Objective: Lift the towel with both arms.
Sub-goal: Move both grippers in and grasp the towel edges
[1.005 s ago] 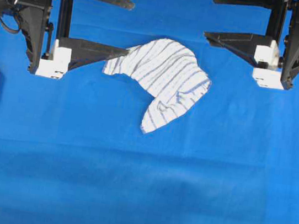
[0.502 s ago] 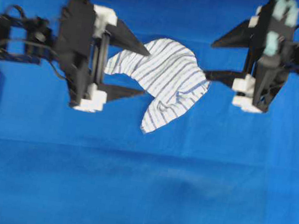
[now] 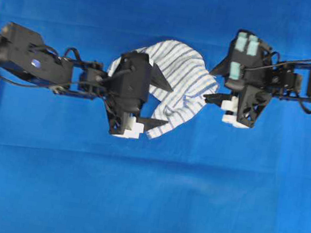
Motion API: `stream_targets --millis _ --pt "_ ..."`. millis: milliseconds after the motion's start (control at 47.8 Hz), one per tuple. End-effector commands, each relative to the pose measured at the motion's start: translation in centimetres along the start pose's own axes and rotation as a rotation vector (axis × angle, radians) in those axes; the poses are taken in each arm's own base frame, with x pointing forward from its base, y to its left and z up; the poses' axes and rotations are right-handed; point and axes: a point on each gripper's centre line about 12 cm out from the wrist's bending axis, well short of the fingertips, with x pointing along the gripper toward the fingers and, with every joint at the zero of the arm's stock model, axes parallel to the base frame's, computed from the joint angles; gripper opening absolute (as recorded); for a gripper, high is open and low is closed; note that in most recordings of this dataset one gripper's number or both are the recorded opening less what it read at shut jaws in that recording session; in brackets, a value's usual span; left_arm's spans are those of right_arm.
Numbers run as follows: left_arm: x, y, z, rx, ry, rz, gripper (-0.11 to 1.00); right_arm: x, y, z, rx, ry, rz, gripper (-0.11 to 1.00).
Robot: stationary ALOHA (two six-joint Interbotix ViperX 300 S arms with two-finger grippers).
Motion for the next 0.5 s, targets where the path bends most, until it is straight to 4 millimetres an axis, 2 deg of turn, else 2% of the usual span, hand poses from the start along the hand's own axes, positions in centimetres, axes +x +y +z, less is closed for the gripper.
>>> stream_targets --millis 0,251,481 --pt "0.8 -0.3 0.4 0.001 -0.023 -0.003 0.91 1.0 -0.2 -0.1 0.009 -0.001 -0.001 0.65" --pt "2.9 -0.7 -2.8 -0.009 0.05 -0.01 0.91 4.5 -0.6 -2.3 0.02 0.066 -0.002 0.65" --pt "3.4 -0.7 -3.8 -0.054 0.076 -0.009 0.89 5.1 -1.0 -2.7 0.027 0.083 -0.008 0.65"
